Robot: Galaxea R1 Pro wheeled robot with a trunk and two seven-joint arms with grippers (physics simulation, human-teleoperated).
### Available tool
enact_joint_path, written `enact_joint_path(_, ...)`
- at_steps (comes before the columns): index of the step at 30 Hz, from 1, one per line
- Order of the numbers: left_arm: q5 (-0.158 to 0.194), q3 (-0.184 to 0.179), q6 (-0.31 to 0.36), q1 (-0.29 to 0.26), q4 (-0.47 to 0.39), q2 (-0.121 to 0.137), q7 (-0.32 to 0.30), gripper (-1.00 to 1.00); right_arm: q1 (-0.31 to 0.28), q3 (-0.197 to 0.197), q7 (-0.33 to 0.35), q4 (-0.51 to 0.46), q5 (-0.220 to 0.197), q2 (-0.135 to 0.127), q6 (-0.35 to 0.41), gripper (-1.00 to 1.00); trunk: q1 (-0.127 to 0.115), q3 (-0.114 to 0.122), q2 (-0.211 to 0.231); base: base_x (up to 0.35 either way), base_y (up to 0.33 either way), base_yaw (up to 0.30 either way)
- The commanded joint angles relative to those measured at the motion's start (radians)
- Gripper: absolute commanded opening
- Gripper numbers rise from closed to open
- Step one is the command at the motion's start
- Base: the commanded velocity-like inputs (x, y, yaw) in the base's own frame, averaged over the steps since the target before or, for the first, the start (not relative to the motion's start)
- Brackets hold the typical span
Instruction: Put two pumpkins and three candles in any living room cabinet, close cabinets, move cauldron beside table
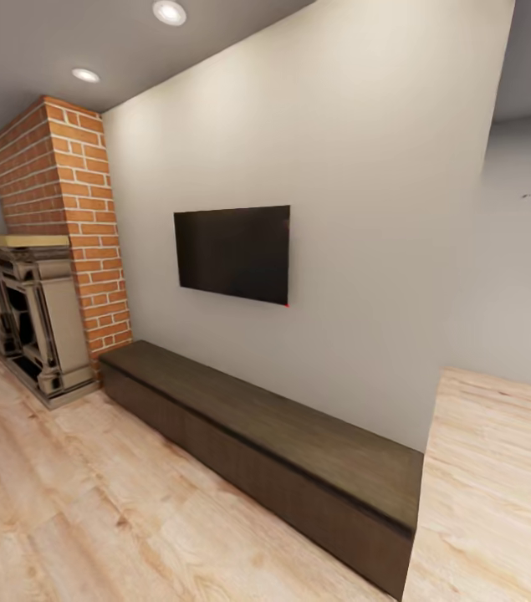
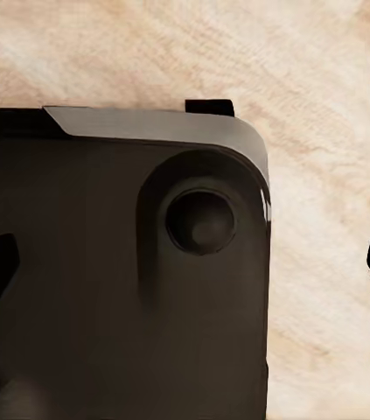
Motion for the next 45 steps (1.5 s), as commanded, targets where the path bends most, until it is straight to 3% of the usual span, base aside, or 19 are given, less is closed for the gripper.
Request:
enact_joint_path(1,0.0,0.0,0.0,0.001,-0.003,0.0,0.001,1.0,-0.001,0.0,0.0,0.0,0.0,0.0,0.0,1.0,0.001,0.0,0.0,0.307,-0.056,-0.237)
enact_joint_path(19,0.0,0.0,0.0,0.0,-0.004,0.008,-0.002,1.0,-0.001,0.0,0.0,0.0,0.0,-0.004,0.0,1.0,0.001,0.006,0.0,0.302,0.097,-0.139)
enact_joint_path(32,0.0,0.0,0.0,0.0,-0.004,0.008,-0.001,1.0,-0.001,0.003,0.002,0.002,0.001,-0.006,0.002,1.0,0.001,0.006,0.0,0.012,0.01,0.0)
enact_joint_path(36,0.0,0.001,0.0,0.0,-0.004,0.007,-0.001,1.0,-0.001,0.006,0.006,0.004,0.003,-0.025,0.006,1.0,0.001,0.006,0.0,0.0,0.0,0.0)
enact_joint_path(45,0.0,0.002,0.0,0.0,-0.004,0.007,-0.001,1.0,-0.001,0.007,0.006,0.005,0.003,-0.031,0.007,1.0,0.001,0.006,0.0,0.0,0.0,0.0)
